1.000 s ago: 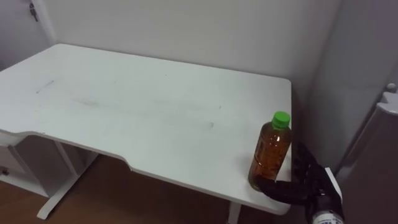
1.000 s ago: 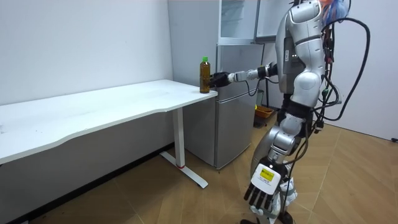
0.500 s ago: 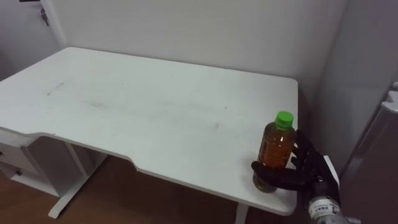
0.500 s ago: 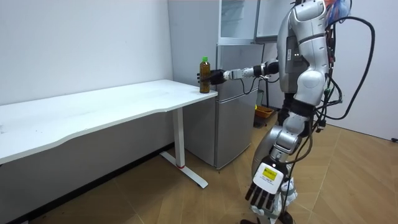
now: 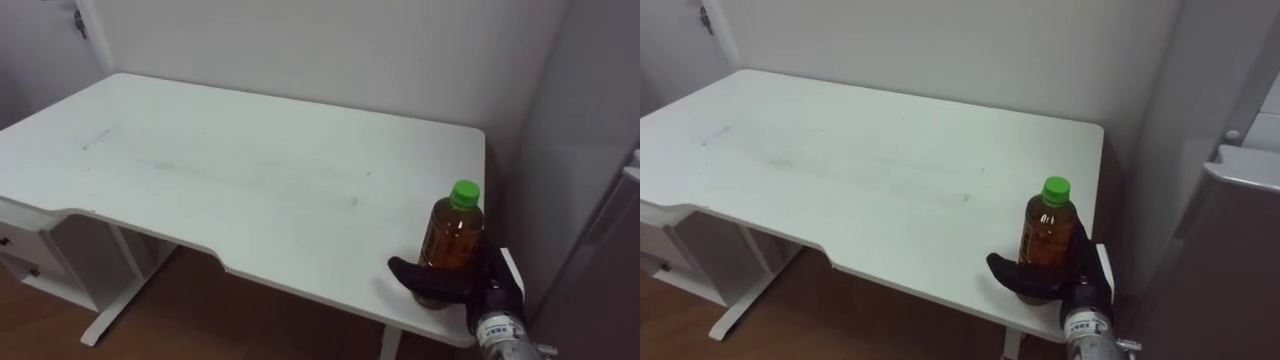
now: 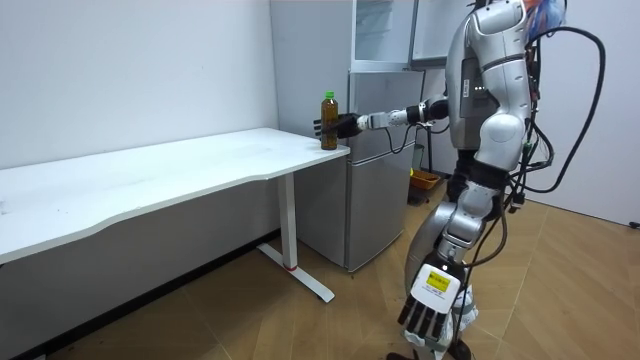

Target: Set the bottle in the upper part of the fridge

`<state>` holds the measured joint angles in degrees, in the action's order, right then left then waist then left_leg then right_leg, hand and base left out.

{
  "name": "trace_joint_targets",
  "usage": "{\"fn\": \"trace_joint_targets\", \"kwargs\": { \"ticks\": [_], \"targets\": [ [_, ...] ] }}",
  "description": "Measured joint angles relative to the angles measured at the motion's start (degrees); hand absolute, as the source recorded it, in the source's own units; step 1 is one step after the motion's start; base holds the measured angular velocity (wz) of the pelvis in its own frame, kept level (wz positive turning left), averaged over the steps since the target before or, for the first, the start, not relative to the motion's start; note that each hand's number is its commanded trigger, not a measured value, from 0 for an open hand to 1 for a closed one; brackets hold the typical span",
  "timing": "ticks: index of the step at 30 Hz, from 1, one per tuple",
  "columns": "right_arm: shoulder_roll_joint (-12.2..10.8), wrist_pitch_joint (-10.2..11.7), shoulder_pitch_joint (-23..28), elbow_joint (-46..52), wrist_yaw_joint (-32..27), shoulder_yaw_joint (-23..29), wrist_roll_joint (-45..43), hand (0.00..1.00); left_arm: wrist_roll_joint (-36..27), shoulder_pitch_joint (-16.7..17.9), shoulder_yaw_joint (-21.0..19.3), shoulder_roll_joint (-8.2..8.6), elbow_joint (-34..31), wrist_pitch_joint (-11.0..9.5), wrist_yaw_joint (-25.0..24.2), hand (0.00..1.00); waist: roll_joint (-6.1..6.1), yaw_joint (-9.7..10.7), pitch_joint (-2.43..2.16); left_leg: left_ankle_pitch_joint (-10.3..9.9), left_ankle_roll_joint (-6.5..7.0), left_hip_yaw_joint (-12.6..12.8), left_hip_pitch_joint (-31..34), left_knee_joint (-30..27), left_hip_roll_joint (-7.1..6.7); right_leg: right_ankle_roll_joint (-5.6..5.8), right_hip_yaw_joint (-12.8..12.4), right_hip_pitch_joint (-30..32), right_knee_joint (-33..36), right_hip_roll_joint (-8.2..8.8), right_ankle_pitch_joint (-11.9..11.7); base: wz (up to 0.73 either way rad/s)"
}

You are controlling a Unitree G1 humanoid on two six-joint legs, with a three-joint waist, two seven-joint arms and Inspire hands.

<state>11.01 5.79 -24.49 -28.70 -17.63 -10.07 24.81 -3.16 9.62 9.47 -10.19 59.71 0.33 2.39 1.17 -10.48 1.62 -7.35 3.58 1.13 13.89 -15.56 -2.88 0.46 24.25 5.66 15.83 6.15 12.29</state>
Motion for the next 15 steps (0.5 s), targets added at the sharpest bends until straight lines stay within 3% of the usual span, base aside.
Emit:
{"fn": "trace_joint_targets", "kwargs": {
  "ticks": [15],
  "targets": [
    [0.0, 0.0, 0.0, -0.2, -0.5, -0.6, 0.2, 0.00, -1.7, 0.0, 1.2, -0.03, 0.0, 0.9, 0.9, 0.00, 0.03, -0.2, 0.02, 0.0, 0.00, 0.0, 0.0, 0.1, -0.06, 0.03, 0.2, 0.0, -0.1, 0.25, 0.2, 0.00]
  ]
}}
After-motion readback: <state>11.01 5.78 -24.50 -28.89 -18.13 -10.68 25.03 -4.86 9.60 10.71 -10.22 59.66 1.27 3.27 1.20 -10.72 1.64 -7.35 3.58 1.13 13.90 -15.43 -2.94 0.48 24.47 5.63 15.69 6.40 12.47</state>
